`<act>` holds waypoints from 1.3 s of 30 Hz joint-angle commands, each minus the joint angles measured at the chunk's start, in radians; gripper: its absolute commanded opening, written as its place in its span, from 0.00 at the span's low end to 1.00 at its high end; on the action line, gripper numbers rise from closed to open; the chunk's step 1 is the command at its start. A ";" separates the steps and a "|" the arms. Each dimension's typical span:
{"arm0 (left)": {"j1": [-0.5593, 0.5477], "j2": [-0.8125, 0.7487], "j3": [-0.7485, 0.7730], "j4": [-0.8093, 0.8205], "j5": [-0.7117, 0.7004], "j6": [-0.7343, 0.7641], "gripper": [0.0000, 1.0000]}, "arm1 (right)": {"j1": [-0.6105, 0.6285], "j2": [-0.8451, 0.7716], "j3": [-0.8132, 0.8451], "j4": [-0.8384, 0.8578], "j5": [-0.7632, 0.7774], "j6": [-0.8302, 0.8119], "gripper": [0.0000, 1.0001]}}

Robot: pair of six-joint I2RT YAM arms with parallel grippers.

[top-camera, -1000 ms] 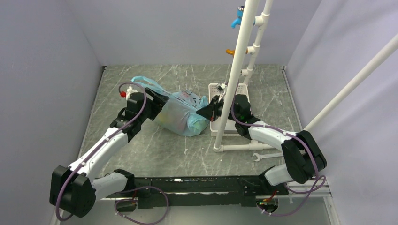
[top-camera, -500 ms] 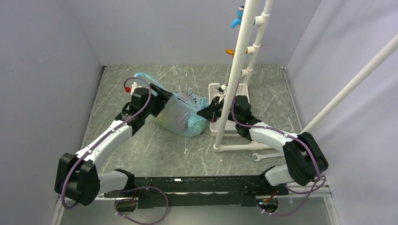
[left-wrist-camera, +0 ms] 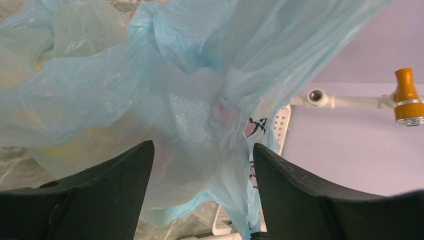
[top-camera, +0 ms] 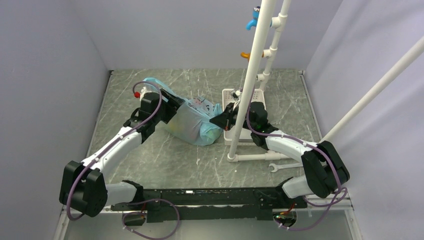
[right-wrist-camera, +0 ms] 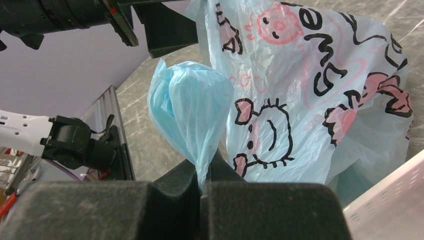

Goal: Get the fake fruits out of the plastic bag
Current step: Adjust the plastic bag at the center of the board.

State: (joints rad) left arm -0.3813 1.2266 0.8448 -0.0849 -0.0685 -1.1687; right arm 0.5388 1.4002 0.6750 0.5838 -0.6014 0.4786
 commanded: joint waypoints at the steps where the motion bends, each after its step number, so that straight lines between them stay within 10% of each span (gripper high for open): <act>1: -0.004 0.022 0.025 0.045 0.003 -0.012 0.75 | 0.006 -0.023 -0.005 0.047 0.004 -0.012 0.00; 9: -0.004 0.020 0.033 0.030 -0.010 0.007 0.59 | 0.008 -0.016 0.008 0.018 0.010 -0.023 0.00; 20: -0.004 -0.044 0.011 0.065 0.046 0.174 0.28 | -0.052 -0.004 0.206 -0.417 -0.043 -0.110 0.66; 27: -0.004 -0.019 0.058 0.044 0.113 0.300 0.11 | -0.112 -0.069 0.322 -0.573 -0.033 -0.154 0.91; 39: -0.004 -0.024 0.040 0.008 0.207 0.363 0.00 | -0.129 0.098 0.652 -0.778 -0.055 -0.377 0.99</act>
State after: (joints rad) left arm -0.3813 1.2144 0.8680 -0.0742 0.0731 -0.8623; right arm 0.4107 1.4269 1.2343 -0.1295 -0.6067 0.2234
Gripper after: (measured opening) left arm 0.012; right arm 0.991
